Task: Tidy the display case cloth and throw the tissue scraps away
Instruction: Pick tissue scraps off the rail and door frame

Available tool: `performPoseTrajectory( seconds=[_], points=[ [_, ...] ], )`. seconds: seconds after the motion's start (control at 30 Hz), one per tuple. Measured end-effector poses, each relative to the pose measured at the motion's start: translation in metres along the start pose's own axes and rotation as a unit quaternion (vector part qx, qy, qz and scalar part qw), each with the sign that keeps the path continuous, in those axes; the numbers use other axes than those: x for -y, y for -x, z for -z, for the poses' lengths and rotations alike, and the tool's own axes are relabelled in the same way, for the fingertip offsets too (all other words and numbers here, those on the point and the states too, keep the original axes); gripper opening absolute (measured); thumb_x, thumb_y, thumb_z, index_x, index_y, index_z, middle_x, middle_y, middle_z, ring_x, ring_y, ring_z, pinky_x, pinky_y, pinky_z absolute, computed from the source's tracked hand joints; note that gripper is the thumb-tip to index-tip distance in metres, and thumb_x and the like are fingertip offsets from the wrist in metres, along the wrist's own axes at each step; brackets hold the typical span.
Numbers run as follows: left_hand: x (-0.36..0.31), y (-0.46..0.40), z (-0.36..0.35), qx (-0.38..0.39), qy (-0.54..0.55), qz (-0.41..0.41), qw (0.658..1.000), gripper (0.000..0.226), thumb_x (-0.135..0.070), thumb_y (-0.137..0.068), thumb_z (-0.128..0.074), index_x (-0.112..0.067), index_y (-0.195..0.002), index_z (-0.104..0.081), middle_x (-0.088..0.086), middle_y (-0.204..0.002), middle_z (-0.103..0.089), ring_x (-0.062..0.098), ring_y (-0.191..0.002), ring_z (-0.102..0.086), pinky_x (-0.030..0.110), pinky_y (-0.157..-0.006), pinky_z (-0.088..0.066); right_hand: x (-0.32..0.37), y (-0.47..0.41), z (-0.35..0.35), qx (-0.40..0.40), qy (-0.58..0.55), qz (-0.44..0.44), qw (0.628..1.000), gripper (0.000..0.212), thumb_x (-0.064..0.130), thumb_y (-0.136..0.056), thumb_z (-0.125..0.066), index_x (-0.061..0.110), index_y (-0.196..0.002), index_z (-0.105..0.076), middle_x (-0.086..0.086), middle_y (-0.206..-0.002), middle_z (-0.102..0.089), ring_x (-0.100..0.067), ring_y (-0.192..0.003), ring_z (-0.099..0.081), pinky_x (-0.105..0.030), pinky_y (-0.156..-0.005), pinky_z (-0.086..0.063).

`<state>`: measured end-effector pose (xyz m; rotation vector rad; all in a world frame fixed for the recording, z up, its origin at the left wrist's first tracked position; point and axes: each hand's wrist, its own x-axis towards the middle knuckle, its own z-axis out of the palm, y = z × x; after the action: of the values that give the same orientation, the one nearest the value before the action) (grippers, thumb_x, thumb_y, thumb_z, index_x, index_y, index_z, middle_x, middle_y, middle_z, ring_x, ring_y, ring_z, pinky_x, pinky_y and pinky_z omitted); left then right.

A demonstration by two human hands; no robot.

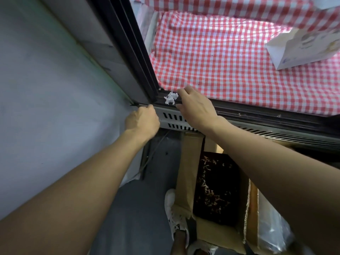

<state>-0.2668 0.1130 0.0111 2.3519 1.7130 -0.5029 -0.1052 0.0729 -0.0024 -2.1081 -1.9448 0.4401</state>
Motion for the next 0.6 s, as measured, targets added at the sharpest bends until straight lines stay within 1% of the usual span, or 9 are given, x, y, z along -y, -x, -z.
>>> performPoseTrajectory(
  seconds=[0.1,0.2,0.27,0.33,0.47,0.53,0.6],
  points=[
    [0.003,-0.001,-0.005,0.005,0.002,0.001,1.0,0.028,-0.02,-0.099,-0.038,-0.009,-0.117,-0.057,0.018,-0.122,-0.062,0.04,-0.109,-0.059,0.036,-0.073,-0.037,0.005,-0.01,-0.007,0.003,0.021,0.025,0.999,0.041,0.017,-0.098,-0.058,0.01,-0.138,-0.048,-0.012,-0.131,-0.055,-0.032,-0.116,-0.054,-0.041,-0.081,-0.047],
    [0.006,-0.003,-0.006,0.006,0.001,0.0,1.0,0.027,-0.02,-0.099,-0.039,-0.01,-0.116,-0.057,0.018,-0.119,-0.064,0.039,-0.107,-0.06,0.035,-0.071,-0.037,0.007,-0.018,-0.012,0.021,0.078,0.071,0.994,0.05,0.005,-0.094,-0.059,0.015,-0.141,-0.047,-0.013,-0.135,-0.051,-0.034,-0.119,-0.051,-0.045,-0.092,-0.046],
    [0.008,-0.004,-0.004,0.006,0.001,-0.003,1.0,0.027,-0.02,-0.098,-0.039,-0.01,-0.115,-0.057,0.018,-0.119,-0.064,0.038,-0.107,-0.06,0.035,-0.071,-0.037,0.008,-0.023,-0.013,0.039,0.103,0.099,0.989,0.058,-0.001,-0.091,-0.057,0.016,-0.144,-0.043,-0.014,-0.138,-0.048,-0.035,-0.121,-0.048,-0.047,-0.095,-0.045],
    [0.01,-0.008,-0.003,0.003,0.001,-0.008,1.0,0.027,-0.02,-0.099,-0.038,-0.01,-0.114,-0.057,0.017,-0.118,-0.064,0.038,-0.106,-0.06,0.035,-0.071,-0.038,0.01,-0.028,-0.012,0.058,0.125,0.124,0.983,0.063,-0.002,-0.091,-0.054,0.017,-0.149,-0.039,-0.015,-0.143,-0.044,-0.035,-0.124,-0.046,-0.047,-0.098,-0.043],
    [0.016,-0.014,-0.009,0.018,-0.021,-0.028,0.999,0.029,-0.019,-0.098,-0.035,-0.012,-0.113,-0.059,0.013,-0.113,-0.064,0.037,-0.103,-0.061,0.035,-0.071,-0.04,0.008,-0.031,-0.011,0.086,0.144,0.159,0.973,0.063,0.001,-0.096,-0.049,0.02,-0.154,-0.034,-0.014,-0.146,-0.04,-0.032,-0.123,-0.044,-0.044,-0.1,-0.043],
    [0.019,-0.016,-0.015,0.032,-0.035,-0.037,0.998,0.031,-0.018,-0.097,-0.033,-0.012,-0.112,-0.06,0.01,-0.112,-0.063,0.036,-0.104,-0.06,0.036,-0.071,-0.041,0.006,-0.03,-0.009,0.092,0.14,0.165,0.972,0.061,-0.001,-0.096,-0.05,0.016,-0.153,-0.036,-0.015,-0.145,-0.041,-0.032,-0.122,-0.045,-0.043,-0.098,-0.045],
    [0.023,-0.016,-0.016,0.031,-0.01,-0.024,0.999,0.029,-0.021,-0.099,-0.035,-0.011,-0.11,-0.06,0.012,-0.11,-0.064,0.037,-0.103,-0.06,0.035,-0.071,-0.04,0.004,-0.028,-0.009,0.091,0.139,0.171,0.971,0.055,-0.003,-0.095,-0.051,0.009,-0.147,-0.043,-0.015,-0.145,-0.043,-0.032,-0.123,-0.046,-0.043,-0.095,-0.049]
  ],
)
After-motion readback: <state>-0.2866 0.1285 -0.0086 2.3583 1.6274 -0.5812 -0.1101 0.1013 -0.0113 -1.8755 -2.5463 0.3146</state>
